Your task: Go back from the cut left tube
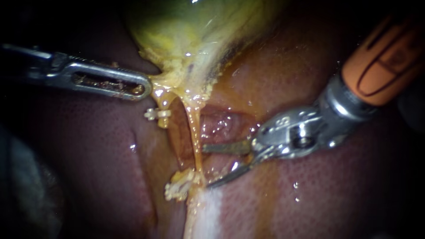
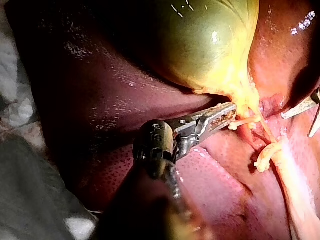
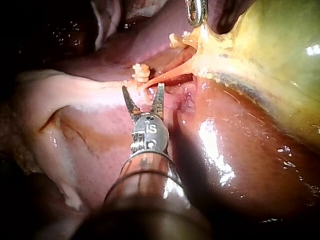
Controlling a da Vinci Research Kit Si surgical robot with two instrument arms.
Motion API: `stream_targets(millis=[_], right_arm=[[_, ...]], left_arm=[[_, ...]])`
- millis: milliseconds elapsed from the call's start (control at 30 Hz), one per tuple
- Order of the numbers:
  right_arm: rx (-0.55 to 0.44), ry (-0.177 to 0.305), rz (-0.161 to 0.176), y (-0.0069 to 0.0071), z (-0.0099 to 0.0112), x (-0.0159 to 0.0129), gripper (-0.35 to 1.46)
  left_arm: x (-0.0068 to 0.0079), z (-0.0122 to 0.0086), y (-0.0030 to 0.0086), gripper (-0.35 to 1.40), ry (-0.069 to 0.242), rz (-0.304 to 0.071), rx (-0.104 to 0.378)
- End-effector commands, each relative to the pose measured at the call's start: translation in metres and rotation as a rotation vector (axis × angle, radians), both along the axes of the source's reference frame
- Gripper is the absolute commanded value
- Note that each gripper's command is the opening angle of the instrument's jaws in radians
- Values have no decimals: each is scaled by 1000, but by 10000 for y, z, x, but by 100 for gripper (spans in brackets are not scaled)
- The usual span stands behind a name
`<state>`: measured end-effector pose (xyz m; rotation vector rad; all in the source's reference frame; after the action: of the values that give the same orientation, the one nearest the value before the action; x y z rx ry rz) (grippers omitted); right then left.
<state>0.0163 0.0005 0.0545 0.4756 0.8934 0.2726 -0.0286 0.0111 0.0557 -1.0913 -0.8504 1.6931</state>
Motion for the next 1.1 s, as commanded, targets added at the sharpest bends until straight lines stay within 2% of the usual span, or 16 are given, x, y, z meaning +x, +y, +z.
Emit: stream_targets(millis=[33,200,433,700,1100], right_arm=[[-15,-8,2,4,-3,-8,145],[-59,-48,11,14,-8,-39,145],[-93,-120,24,16,-6,-64,145],[-99,-139,54,17,-6,-73,145],[-99,-140,56,17,-7,-77,145]], left_arm=[[0,0,0,-35,0,0,0],[0,0,0,-35,0,0,0],[-1,1,-1,-35,1,0,-1],[-10,12,-6,-35,5,-5,-8],[-38,51,-16,-35,5,-5,-25]])
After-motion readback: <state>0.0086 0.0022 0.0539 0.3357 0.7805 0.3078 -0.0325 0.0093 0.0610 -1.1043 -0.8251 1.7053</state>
